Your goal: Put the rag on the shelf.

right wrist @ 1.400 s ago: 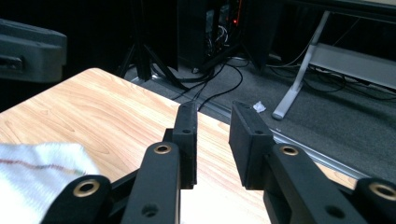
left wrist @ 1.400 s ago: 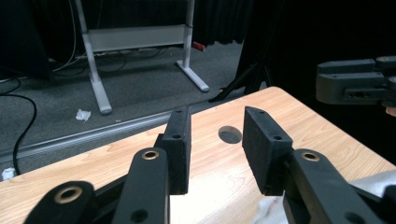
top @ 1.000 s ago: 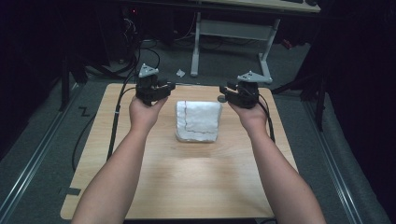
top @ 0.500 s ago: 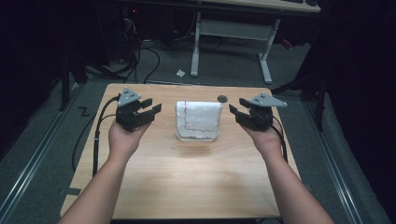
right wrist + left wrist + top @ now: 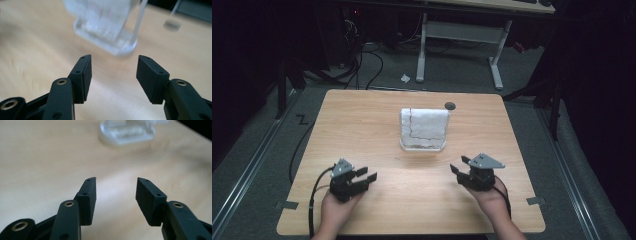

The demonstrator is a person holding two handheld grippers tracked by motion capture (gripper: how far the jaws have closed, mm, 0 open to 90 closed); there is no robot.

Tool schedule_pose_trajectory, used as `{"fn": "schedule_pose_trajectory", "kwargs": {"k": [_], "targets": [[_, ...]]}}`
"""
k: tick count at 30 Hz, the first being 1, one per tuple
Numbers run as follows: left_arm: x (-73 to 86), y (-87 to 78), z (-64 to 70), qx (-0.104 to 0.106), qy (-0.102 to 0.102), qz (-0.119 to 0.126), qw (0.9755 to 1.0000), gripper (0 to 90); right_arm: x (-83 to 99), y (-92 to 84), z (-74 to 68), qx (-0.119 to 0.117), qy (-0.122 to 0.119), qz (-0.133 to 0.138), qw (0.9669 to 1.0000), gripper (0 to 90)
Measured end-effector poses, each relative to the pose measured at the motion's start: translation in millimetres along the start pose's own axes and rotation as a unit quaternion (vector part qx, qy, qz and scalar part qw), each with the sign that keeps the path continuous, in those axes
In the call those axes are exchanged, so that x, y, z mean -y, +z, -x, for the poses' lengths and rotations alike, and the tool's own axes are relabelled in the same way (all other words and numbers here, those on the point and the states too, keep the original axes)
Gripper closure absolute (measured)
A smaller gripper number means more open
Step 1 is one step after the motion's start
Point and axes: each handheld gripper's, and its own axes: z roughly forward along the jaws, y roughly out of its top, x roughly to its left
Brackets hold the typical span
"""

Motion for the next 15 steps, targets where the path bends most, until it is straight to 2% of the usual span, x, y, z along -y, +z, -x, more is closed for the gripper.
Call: {"fn": "schedule_pose_trajectory", "kwargs": {"k": [1,2,3,4,5,6,7,8,15], "targets": [[0.0,0.0,0.0,0.000,0.000,0.000,1.0000,55.4,0.0,0.0,0.0,0.000,0.000,0.000,1.0000,46.7],[0.5,-0.2,6.1,-0.006,0.019,-0.012,0.9997,55.4,11.9,2.6,-4.0,-0.004,0.009,-0.009,0.9999,47.0],[0.2,-2.4,11.7,-0.003,0.036,-0.001,0.9993,53.6,23.9,3.5,-6.5,-0.002,0.013,-0.016,0.9998,50.2],[-0.5,-3.0,15.9,0.007,0.043,0.009,0.9990,52.9,29.4,3.4,-7.1,-0.009,0.013,-0.035,0.9993,48.1],[-1.2,-1.1,18.6,0.010,0.051,0.005,0.9987,51.6,30.7,1.3,-4.2,-0.011,0.007,-0.038,0.9992,49.0],[-1.6,3.8,20.6,0.004,0.055,-0.011,0.9984,50.3,34.7,-3.2,11.3,0.000,0.034,-0.027,0.9991,48.5],[-1.4,6.5,20.9,0.003,0.054,-0.014,0.9984,50.3,34.7,-3.2,11.3,0.000,0.034,-0.027,0.9991,48.5],[-1.1,11.7,20.2,0.014,0.049,-0.019,0.9985,50.5,39.1,-2.3,20.3,0.002,0.055,-0.032,0.9980,48.2],[-0.1,14.9,18.1,0.014,0.045,-0.017,0.9988,49.4,42.3,0.1,21.4,0.013,0.053,-0.037,0.9978,48.2]]}}
